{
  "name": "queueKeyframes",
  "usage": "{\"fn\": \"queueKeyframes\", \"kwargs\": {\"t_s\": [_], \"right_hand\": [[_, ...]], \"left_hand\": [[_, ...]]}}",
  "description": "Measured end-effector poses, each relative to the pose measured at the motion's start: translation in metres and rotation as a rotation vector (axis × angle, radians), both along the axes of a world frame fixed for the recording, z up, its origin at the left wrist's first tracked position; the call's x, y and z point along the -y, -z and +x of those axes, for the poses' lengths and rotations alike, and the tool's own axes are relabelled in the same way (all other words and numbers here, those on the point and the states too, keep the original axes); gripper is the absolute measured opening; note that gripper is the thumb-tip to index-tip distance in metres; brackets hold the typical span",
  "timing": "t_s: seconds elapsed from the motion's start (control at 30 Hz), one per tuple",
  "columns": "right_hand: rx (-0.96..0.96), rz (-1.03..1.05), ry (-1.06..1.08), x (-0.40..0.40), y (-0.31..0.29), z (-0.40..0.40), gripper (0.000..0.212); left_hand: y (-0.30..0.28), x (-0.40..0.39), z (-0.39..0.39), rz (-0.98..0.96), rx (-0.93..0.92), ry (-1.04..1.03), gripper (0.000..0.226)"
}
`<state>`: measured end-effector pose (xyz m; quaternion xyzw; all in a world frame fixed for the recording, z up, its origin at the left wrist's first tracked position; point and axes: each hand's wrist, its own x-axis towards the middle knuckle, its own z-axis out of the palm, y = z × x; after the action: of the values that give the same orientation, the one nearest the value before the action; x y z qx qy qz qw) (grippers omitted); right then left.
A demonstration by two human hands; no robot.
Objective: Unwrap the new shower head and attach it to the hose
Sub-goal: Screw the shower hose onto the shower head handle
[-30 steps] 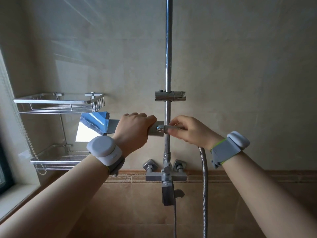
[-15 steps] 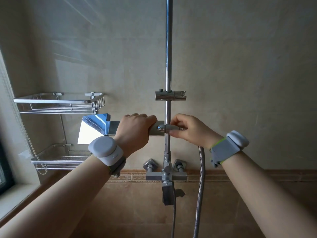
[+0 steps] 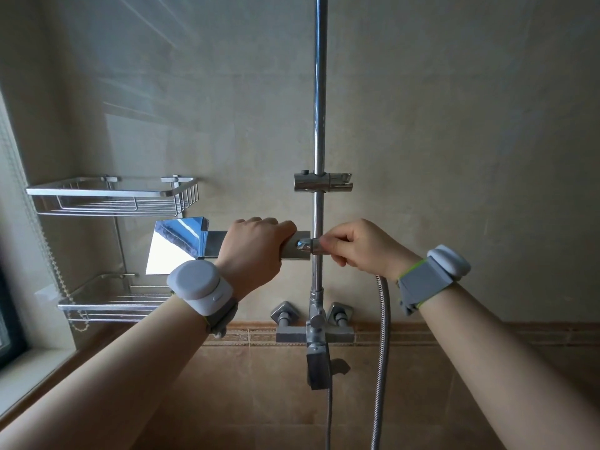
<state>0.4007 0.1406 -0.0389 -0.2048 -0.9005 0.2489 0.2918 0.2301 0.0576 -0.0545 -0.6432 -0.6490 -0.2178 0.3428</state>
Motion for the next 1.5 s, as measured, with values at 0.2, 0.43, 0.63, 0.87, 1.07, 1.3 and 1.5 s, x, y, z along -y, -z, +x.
{"fn": "queueKeyframes", "kwargs": {"t_s": [0.2,0.43,0.63,0.87,1.07,1.3,1.5], "right_hand": [[-0.037,-0.068,-0.055,-0.0002,0.0031,-0.0006,0.022],[-0.008,-0.021,-0.011,0.0045,0.0014,-0.0005,0.033],[-0.037,-0.054,-0.031,0.0037,0.0022,0.0000,0.014],[0.000,-0.029,0.003,0.0087,-0.0005,-0.0006,0.026],[-0.027,-0.077,-0.014,0.0076,-0.0018,-0.0003,0.021],[-0.019,-0.083,-0.031,0.0082,-0.0032,0.0023,0.022],[0.004,-0.084,0.034,0.0053,-0.0024,0.0015,0.040]], "left_hand": [[0.0001,-0.0001,-0.0002,0.000,0.003,0.000,0.023],[0.0002,0.0013,0.0003,-0.001,-0.001,0.005,0.023],[-0.0010,0.0018,-0.0001,-0.006,0.004,0.005,0.024],[-0.0032,0.0032,0.0016,-0.007,-0.009,-0.016,0.026],[-0.0041,0.0038,0.0036,-0.010,-0.004,-0.018,0.027],[-0.0047,0.0030,0.0049,-0.005,0.004,-0.021,0.028],[-0.0046,0.0018,0.0091,0.016,-0.016,-0.004,0.026]]}}
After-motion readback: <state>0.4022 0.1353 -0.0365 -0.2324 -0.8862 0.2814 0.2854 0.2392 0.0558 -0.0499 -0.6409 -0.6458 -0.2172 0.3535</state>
